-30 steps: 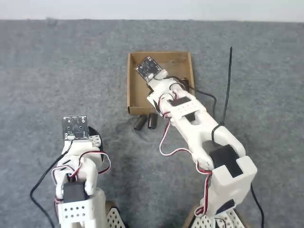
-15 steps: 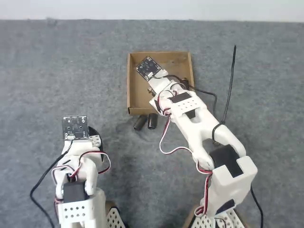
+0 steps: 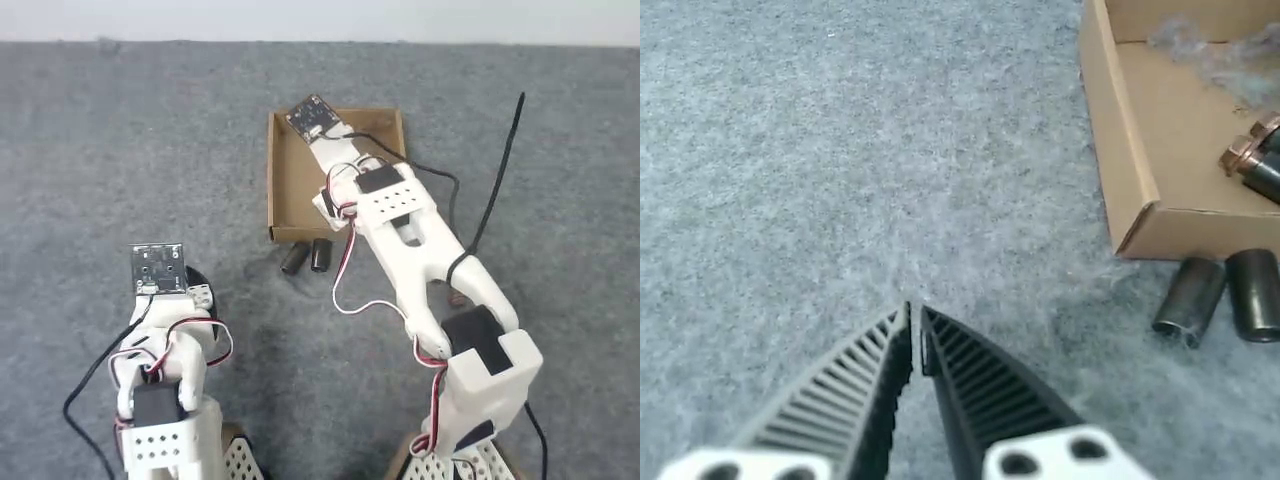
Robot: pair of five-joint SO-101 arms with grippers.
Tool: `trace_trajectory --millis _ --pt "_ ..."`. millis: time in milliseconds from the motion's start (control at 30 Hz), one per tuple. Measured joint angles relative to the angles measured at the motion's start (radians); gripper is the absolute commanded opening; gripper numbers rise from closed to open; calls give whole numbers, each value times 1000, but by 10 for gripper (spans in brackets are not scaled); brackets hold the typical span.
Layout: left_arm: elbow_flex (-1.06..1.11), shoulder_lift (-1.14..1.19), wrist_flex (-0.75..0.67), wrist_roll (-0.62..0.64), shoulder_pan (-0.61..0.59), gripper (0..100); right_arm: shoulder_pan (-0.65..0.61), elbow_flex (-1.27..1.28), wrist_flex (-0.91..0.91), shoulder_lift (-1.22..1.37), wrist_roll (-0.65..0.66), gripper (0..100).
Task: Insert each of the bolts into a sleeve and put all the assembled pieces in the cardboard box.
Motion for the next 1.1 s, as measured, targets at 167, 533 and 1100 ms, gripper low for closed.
trace_trajectory --millis 167,533,1100 --pt "0 0 0 0 0 11 -5 -64 109 0 -46 51" --pt "0 0 0 0 0 11 -107 -75 434 -181 -293 7" --pt "0 0 0 0 0 11 -285 318 459 -586 -420 24"
